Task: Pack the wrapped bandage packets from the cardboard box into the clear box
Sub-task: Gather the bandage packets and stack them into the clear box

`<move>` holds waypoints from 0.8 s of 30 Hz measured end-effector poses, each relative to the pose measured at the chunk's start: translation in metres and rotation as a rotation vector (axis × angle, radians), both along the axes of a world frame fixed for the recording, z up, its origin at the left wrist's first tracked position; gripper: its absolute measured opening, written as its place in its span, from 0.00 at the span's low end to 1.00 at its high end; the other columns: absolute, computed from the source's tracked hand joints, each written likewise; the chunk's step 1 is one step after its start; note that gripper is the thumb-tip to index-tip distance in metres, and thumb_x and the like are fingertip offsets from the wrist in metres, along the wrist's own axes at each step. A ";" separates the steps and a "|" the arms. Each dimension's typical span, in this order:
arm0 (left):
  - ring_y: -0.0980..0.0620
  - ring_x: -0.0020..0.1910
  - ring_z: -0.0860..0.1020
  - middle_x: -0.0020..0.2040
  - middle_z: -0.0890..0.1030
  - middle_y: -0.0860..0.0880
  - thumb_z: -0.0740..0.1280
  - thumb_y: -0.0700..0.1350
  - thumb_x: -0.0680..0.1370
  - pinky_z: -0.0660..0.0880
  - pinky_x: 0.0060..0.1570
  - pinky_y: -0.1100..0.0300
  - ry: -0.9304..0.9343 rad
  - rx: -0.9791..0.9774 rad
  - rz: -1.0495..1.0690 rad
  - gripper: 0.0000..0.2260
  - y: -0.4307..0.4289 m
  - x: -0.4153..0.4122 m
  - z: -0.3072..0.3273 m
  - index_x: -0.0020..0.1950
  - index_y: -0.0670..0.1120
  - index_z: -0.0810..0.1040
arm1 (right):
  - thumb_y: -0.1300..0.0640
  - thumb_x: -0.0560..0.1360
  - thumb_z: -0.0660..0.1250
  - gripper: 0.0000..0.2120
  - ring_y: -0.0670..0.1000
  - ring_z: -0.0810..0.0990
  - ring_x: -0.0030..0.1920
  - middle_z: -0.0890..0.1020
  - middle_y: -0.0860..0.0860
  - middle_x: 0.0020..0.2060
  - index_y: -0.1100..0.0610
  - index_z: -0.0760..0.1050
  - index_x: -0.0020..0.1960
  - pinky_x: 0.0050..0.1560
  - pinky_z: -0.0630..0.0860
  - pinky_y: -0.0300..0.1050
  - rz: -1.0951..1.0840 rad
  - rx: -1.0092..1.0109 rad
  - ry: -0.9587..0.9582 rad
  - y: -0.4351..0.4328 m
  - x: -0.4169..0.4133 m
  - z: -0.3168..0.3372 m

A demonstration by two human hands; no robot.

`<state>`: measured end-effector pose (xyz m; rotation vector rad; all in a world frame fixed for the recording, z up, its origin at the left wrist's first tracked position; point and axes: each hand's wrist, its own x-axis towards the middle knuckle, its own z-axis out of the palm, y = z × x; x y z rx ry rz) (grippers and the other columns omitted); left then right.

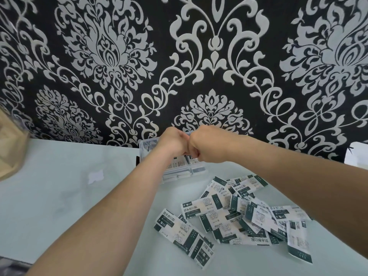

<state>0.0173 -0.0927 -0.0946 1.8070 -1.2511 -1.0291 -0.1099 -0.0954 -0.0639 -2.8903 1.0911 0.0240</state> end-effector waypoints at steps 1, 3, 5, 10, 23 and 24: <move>0.40 0.49 0.83 0.48 0.84 0.36 0.65 0.24 0.69 0.82 0.49 0.50 0.029 0.005 0.005 0.12 0.000 0.000 0.000 0.50 0.32 0.81 | 0.66 0.71 0.66 0.12 0.54 0.80 0.48 0.82 0.49 0.44 0.53 0.83 0.44 0.52 0.78 0.51 0.002 0.013 0.007 -0.002 0.001 0.000; 0.40 0.47 0.84 0.47 0.83 0.35 0.60 0.24 0.71 0.82 0.47 0.51 0.094 0.016 0.007 0.14 0.002 0.001 0.001 0.51 0.31 0.80 | 0.64 0.72 0.66 0.10 0.54 0.80 0.48 0.80 0.47 0.42 0.52 0.83 0.44 0.52 0.78 0.51 0.001 0.033 0.026 -0.004 0.002 -0.001; 0.40 0.45 0.84 0.43 0.84 0.35 0.57 0.24 0.71 0.82 0.47 0.51 0.153 0.028 -0.009 0.15 0.005 0.001 0.003 0.49 0.33 0.81 | 0.62 0.73 0.64 0.10 0.54 0.80 0.47 0.82 0.48 0.43 0.52 0.83 0.43 0.51 0.79 0.51 -0.011 0.060 0.041 -0.008 0.003 -0.002; 0.42 0.46 0.82 0.47 0.82 0.35 0.57 0.26 0.74 0.82 0.43 0.55 0.266 0.085 -0.044 0.15 0.009 0.003 0.002 0.56 0.31 0.77 | 0.62 0.73 0.61 0.12 0.54 0.78 0.41 0.79 0.49 0.36 0.51 0.73 0.32 0.43 0.77 0.45 -0.057 0.083 0.097 -0.012 0.006 -0.003; 0.49 0.45 0.83 0.47 0.84 0.47 0.68 0.33 0.74 0.81 0.46 0.58 -0.203 -0.087 -0.204 0.10 0.015 0.008 0.012 0.49 0.46 0.84 | 0.62 0.76 0.62 0.12 0.48 0.77 0.45 0.82 0.46 0.43 0.53 0.83 0.51 0.52 0.76 0.44 -0.191 0.065 -0.297 -0.015 -0.024 -0.002; 0.51 0.41 0.83 0.44 0.84 0.50 0.69 0.35 0.74 0.80 0.44 0.60 -0.327 -0.119 -0.266 0.09 0.016 0.009 0.013 0.47 0.48 0.85 | 0.63 0.75 0.62 0.12 0.48 0.77 0.45 0.82 0.47 0.43 0.53 0.83 0.50 0.51 0.76 0.44 -0.203 0.070 -0.315 -0.014 -0.027 -0.003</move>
